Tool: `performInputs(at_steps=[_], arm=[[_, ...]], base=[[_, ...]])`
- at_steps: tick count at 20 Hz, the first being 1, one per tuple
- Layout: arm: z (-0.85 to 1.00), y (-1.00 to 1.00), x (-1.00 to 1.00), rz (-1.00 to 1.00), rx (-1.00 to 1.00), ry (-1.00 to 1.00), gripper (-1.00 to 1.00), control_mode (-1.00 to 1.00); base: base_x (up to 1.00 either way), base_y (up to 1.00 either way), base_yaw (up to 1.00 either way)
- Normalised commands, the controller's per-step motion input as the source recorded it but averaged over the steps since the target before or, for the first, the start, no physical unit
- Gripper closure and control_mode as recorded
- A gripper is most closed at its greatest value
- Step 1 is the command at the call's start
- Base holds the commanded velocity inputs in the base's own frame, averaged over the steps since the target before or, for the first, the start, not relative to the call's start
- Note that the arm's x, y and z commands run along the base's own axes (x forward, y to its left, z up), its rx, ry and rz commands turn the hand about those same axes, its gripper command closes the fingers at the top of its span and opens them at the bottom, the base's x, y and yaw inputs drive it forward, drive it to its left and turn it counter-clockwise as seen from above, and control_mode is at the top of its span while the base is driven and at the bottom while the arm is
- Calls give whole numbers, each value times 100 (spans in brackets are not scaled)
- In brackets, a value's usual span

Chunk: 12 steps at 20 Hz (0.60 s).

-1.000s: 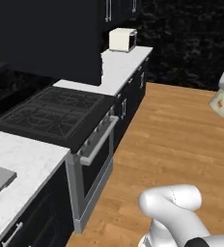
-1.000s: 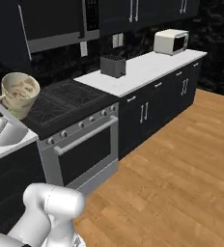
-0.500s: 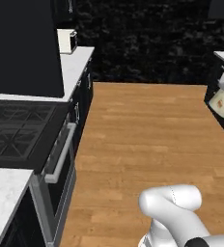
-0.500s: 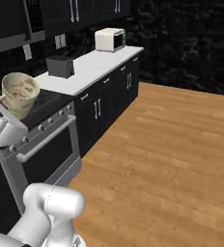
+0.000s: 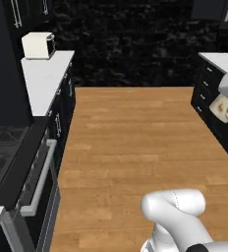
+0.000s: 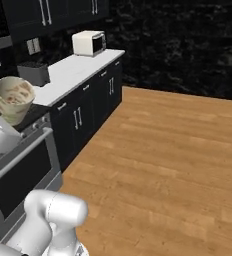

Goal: Gather all objects into one cabinet and sort the glasses and bowls to opposite sides.

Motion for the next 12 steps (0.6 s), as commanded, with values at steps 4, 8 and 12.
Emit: performInputs(at_steps=[4, 8, 12], arm=[[0, 0, 0, 0, 0, 0, 100, 100], [0, 0, 0, 0, 0, 0, 100, 100], [0, 0, 0, 0, 0, 0, 100, 100]], base=[[100, -64, 0], [100, -70, 0], [100, -85, 0]])
